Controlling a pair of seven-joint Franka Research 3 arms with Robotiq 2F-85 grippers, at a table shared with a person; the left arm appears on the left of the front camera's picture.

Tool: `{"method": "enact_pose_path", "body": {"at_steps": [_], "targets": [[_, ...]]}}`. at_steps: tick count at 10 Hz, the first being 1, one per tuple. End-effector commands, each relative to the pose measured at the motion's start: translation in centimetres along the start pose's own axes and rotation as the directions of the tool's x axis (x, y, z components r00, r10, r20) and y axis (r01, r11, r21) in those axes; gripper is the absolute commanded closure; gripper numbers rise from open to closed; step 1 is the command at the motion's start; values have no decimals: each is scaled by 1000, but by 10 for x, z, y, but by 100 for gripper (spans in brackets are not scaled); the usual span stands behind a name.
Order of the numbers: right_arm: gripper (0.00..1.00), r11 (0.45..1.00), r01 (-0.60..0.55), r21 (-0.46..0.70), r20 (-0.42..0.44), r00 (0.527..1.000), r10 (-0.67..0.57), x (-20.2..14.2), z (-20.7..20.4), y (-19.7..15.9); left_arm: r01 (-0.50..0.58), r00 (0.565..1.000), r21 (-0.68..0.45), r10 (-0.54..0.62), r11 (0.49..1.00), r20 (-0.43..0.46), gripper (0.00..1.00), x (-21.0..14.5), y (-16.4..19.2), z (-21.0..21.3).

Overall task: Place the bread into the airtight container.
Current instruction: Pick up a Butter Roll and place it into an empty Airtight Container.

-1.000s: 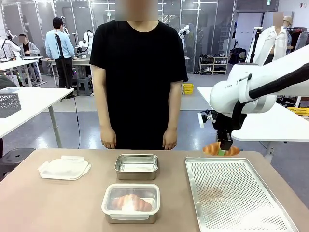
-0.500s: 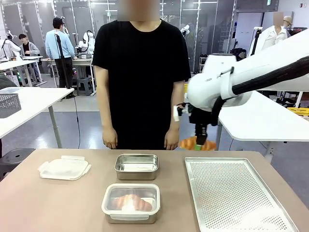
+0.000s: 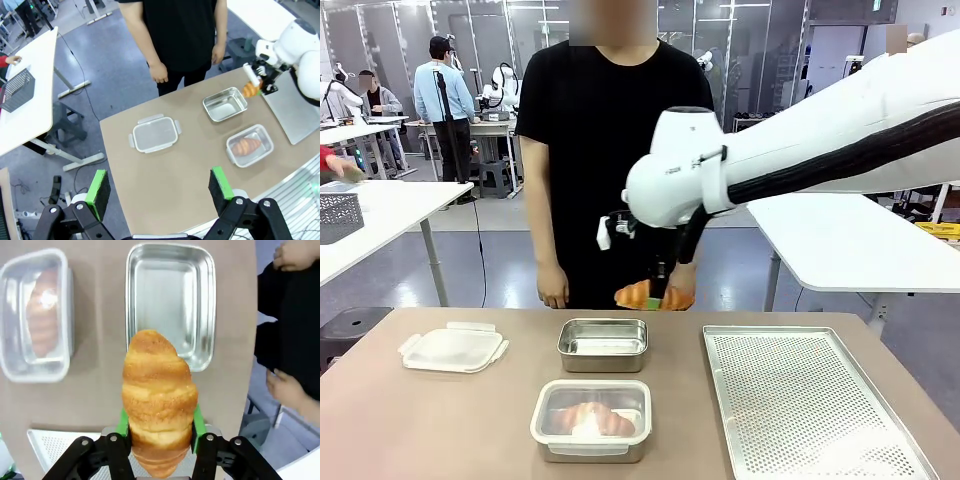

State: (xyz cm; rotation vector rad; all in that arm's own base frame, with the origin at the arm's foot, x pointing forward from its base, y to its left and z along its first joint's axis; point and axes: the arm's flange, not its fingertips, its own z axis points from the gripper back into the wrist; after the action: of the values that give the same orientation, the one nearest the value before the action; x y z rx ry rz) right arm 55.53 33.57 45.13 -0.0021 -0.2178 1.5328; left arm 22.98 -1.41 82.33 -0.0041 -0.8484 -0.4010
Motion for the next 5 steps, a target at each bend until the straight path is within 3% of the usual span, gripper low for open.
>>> {"method": "enact_pose_path", "body": {"at_steps": [1, 5], "targets": [[47, 1000, 23, 10, -33, 999, -22, 30, -20, -7, 3, 1000, 1, -3, 1000, 0, 0, 1, 1, 1], [47, 1000, 21, -16, -70, 997, -22, 80, -67, -4, 3, 1000, 1, -3, 1000, 0, 0, 1, 1, 1]]}}
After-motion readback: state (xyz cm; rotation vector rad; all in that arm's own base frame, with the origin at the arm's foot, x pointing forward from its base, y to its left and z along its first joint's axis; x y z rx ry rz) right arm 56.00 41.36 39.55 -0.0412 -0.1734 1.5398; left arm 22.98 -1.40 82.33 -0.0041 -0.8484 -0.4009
